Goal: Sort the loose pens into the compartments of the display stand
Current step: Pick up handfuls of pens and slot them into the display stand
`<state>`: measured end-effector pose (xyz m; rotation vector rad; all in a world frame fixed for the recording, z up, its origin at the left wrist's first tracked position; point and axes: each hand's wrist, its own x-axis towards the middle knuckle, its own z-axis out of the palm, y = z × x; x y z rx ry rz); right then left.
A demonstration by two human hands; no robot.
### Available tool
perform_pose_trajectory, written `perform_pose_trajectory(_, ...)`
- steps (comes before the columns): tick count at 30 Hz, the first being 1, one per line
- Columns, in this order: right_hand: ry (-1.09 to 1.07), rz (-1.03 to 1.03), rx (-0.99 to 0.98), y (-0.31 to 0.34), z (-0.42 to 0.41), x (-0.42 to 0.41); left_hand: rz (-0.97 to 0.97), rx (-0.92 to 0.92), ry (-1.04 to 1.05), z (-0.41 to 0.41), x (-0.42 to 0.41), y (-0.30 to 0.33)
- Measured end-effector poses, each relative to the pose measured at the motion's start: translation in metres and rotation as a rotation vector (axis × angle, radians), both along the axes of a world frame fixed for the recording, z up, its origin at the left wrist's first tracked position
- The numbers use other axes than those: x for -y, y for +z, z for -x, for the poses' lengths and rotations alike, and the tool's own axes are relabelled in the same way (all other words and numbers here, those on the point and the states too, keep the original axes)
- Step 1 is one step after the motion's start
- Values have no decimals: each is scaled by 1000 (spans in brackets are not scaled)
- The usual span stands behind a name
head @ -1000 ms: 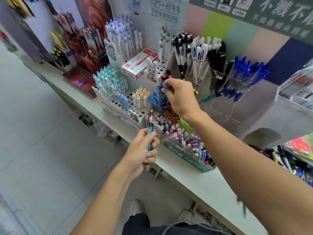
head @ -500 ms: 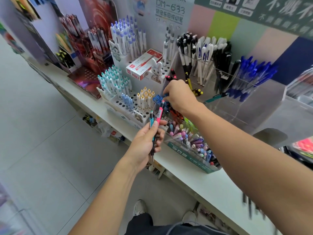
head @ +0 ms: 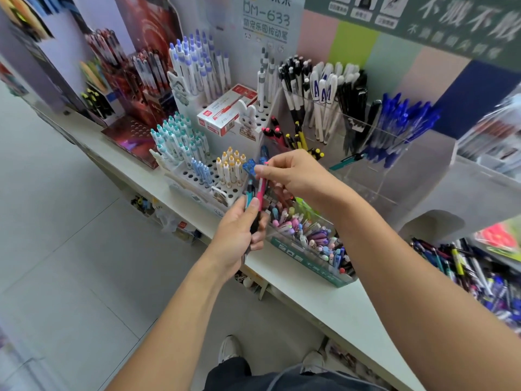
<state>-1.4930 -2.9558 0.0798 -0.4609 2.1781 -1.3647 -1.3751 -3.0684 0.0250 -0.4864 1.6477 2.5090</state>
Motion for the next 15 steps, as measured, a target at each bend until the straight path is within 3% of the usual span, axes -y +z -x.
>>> perform_pose_trajectory(3, -185, 123, -221, 20, 3, -14, 141, 37, 86, 4, -1, 1)
perform_pose_trajectory(5, -370, 198, -532, 40, 17, -24, 220, 54, 137, 3, 1, -2)
perform_pose_trajectory(8, -437, 1, -893, 55, 45, -23, 185, 86, 156, 4, 1, -4)
perform_pose_trajectory(12, -226, -318, -809, 29, 69, 7, -92, 56, 145, 10, -4, 2)
perform_pose_trajectory(15, -229, -407, -717, 7, 78, 19, -17, 11, 116, 9, -5, 7)
